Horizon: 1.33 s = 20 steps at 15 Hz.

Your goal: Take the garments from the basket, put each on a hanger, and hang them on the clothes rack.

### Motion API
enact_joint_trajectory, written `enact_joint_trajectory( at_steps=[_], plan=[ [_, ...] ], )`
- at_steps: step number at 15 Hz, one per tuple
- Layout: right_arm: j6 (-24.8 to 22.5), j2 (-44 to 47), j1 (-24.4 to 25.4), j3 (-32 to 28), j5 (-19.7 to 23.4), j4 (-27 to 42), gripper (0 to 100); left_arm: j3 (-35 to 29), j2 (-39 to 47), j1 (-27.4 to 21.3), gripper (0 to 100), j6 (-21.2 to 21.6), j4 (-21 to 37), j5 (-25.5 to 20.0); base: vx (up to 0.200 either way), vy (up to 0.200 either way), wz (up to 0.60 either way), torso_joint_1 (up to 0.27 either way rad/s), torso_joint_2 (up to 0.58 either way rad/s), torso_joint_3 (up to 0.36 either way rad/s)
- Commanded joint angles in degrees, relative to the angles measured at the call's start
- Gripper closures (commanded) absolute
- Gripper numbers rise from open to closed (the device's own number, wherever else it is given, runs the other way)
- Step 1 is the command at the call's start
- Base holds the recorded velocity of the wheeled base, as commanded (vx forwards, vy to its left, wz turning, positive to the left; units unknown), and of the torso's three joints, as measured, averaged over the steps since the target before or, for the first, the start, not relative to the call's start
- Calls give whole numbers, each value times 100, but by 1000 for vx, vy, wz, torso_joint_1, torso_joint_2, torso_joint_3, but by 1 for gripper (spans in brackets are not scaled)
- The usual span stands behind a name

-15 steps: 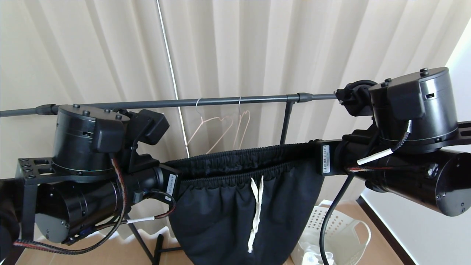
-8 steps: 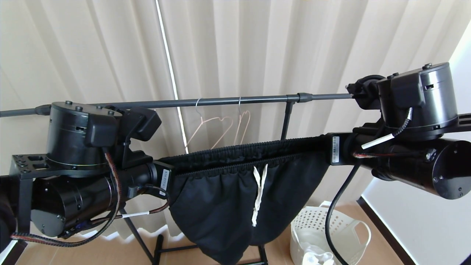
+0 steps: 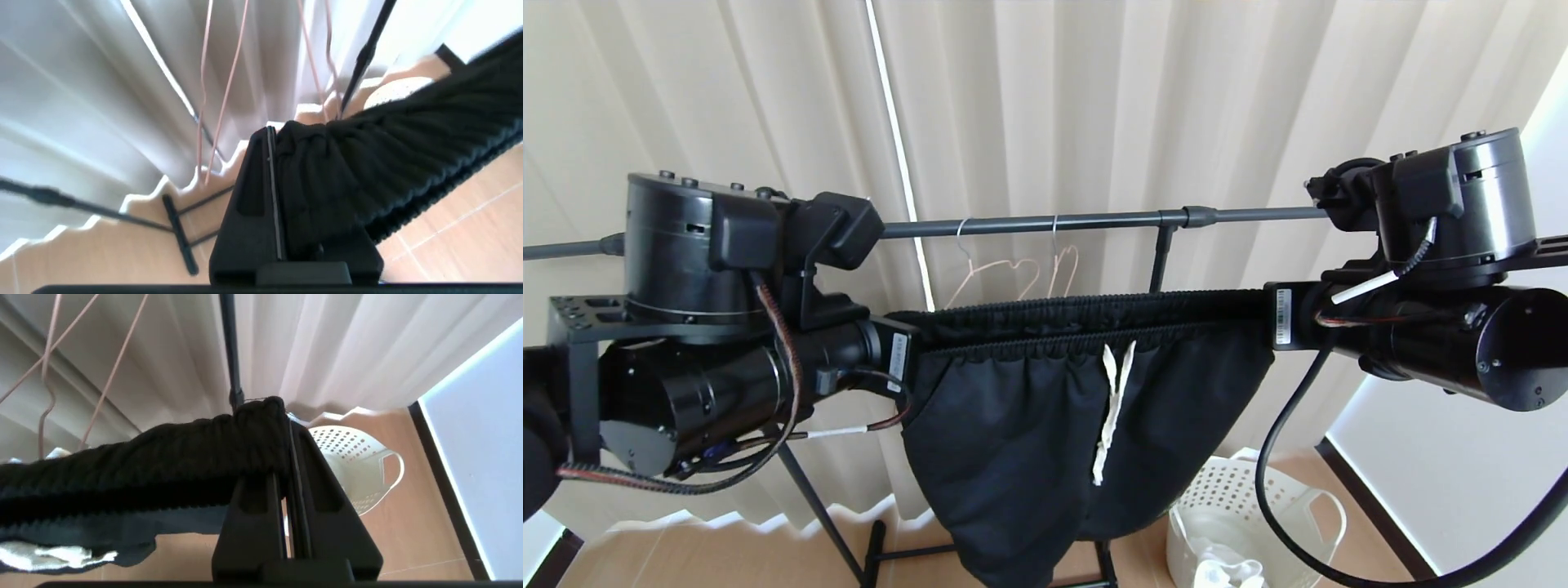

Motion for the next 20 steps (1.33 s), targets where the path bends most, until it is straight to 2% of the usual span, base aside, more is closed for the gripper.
enact_joint_trajectory(
  at_steps=[1,3,6,7,8,10,12,15,19,20],
  plan=[
    [-10,-43,148,60,4,11,100,-394,413,-4,100,-13,-20,-54,0,0,0,0,0,0],
    [-89,-280,403,69,74,257,100,-1159,870,-4,100,-22,16,-432,0,0,0,0,0,0],
    [-116,-948,921,52,531,1074,100,-1976,1511,93,100,-22,7,-546,0,0,0,0,0,0],
    [-116,-948,921,52,531,1074,100,-1976,1511,93,100,-22,7,-546,0,0,0,0,0,0],
    [-133,-1150,1150,34,733,1268,100,-2337,1748,181,100,-39,-2,-696,0,0,0,0,0,0],
    [-45,-1176,1703,60,1120,1206,100,-2943,2188,207,100,-259,-20,-871,0,0,0,0,0,0],
    [385,-965,2081,17,1217,1171,100,-3356,2381,207,100,-329,-20,-1135,0,0,0,0,0,0],
    [816,-570,2415,34,1199,547,100,-3708,2583,199,100,-338,-20,-1276,0,0,0,0,0,0],
    [1229,-359,2512,-36,1190,222,100,-3989,2724,172,100,-329,-20,-1372,0,0,0,0,0,0],
    [1475,-341,2521,-80,1199,-33,100,-4024,2777,163,100,-329,-20,-1364,0,0,0,0,0,0]
  ],
)
